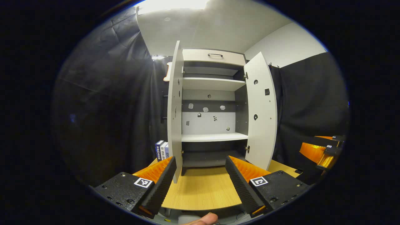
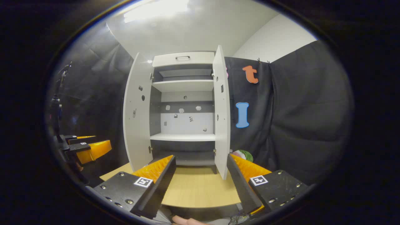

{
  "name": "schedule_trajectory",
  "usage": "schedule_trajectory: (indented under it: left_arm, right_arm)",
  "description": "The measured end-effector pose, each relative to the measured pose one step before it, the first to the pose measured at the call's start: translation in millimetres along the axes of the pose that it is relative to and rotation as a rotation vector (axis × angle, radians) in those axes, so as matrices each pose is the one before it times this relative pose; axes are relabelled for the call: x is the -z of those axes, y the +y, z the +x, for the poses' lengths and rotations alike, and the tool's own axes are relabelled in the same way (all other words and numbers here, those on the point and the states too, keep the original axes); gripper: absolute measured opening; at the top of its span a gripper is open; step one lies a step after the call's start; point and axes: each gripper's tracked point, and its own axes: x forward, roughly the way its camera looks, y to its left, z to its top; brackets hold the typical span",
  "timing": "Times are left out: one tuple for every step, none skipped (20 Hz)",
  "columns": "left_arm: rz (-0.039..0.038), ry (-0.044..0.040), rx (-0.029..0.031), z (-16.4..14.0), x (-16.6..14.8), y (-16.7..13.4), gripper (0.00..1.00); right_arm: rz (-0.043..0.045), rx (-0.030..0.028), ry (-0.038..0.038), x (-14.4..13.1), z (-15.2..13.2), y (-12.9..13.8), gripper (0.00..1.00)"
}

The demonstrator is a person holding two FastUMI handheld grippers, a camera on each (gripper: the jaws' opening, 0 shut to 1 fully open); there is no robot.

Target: Open the right door of the double-door shoe cabinet with the right hand, and open the left door with the left hand.

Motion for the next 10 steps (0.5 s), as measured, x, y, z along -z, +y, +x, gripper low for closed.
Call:
schedule_trajectory:
  left_arm:
    - [-0.00002, -0.00209, -0.00017, 0.73, -1.52, -0.21, 0.98]
    - [0.00127, -0.00279, -0.00079, 0.31, -1.54, -0.11, 0.98]
    - [0.00169, -0.00359, -0.00025, 0.5, -2.65, -0.35, 0.98]
    - [0.00174, -0.00507, 0.00126, 0.1, -3.02, -0.5, 0.98]
    - [-0.00032, -0.0053, 0.00173, 0.09, -1.97, -0.22, 0.98]
    - [-0.00212, -0.00119, 0.00111, -0.32, -0.74, -0.74, 0.98]
    - [-0.00241, -0.00244, 0.00359, -0.51, -0.79, -1.27, 0.98]
    - [0.00123, -0.00123, 0.00507, -0.78, -1.19, -2.29, 0.98]
    - [0.00153, 0.0006, 0.00137, -0.43, -0.02, -0.67, 0.98]
    - [0.00156, -0.0007, 0.00094, -0.06, 0.61, -0.58, 0.98]
  right_arm:
    - [0.00059, -0.00168, -0.00152, -0.74, -0.51, 0.68, 0.97]
    - [-0.00066, -0.00018, -0.00379, -2.16, 0.71, -0.48, 0.98]
    - [-0.00029, 0.00091, -0.00409, -2.3, 0.28, -0.91, 0.98]
    - [-0.00012, 0.00065, -0.00413, -1.4, -0.87, -0.39, 0.98]
    - [0.00078, 0.00072, -0.00386, -2.74, -0.6, -0.96, 0.98]
    - [0.00177, 0.00077, -0.00393, -1.01, 0.12, -0.65, 0.98]
    - [0.00011, -0.00002, -0.00311, -1.47, -0.67, -0.8, 0.98]
    - [-0.00077, 0.00108, -0.00226, -1.12, -0.84, -0.61, 0.98]
    - [0.00077, 0.00157, -0.00283, -1.98, -0.92, -1.66, 0.98]
    - [0.0019, 0.00168, -0.00176, -0.06, 0.33, -0.44, 0.98]
